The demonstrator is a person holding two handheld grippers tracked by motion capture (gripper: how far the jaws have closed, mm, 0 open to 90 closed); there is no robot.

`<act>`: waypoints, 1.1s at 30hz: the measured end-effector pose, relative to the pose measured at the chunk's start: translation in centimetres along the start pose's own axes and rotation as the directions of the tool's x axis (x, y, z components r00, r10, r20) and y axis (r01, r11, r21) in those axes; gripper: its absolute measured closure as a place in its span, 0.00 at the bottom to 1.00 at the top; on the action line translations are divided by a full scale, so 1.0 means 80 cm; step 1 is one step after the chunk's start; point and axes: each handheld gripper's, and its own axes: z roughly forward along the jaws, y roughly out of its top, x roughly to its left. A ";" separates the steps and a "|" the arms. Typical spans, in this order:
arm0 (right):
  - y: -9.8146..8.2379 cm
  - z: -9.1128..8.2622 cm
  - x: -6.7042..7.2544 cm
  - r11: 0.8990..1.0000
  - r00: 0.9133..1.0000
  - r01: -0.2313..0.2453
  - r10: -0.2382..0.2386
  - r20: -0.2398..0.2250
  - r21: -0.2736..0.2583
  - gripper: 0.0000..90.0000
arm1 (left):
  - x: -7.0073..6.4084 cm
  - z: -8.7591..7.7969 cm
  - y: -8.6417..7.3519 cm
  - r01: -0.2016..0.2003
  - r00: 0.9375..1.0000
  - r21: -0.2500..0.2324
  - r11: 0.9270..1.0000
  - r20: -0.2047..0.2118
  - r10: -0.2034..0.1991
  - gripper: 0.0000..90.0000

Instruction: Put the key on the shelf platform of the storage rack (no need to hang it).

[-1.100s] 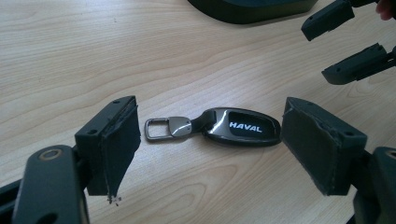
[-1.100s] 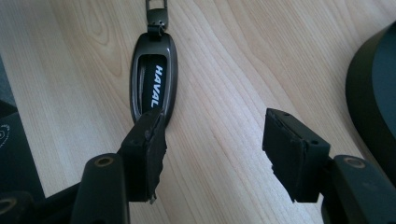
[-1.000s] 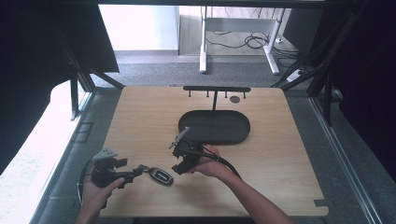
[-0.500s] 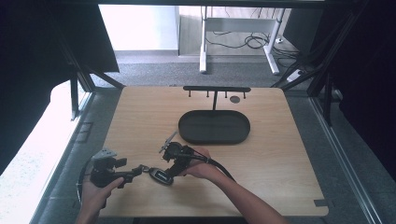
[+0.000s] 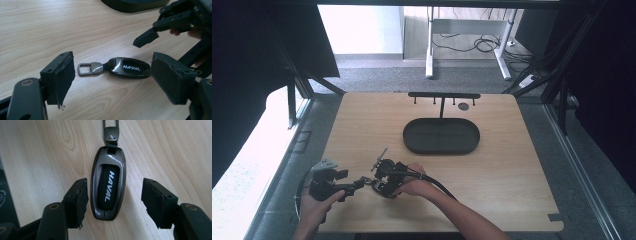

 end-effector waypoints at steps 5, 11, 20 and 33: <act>0.003 0.011 0.002 1.000 1.000 0.001 -0.001 0.001 0.012 0.41 | 0.001 0.000 0.000 0.003 1.000 0.000 1.000 0.001 -0.003 0.22; 0.005 0.025 0.001 0.999 1.000 0.000 0.000 0.003 0.033 0.41 | 0.000 0.002 -0.001 0.004 1.000 0.007 1.000 0.001 -0.004 0.22; 0.009 0.039 0.000 0.999 1.000 -0.009 0.009 -0.004 0.045 0.41 | 0.001 0.002 -0.001 0.004 1.000 0.009 1.000 0.003 -0.004 0.22; 0.011 0.042 -0.001 0.998 1.000 -0.015 0.014 0.022 0.053 0.53 | 0.001 0.001 -0.001 0.004 1.000 0.008 1.000 0.001 -0.004 0.22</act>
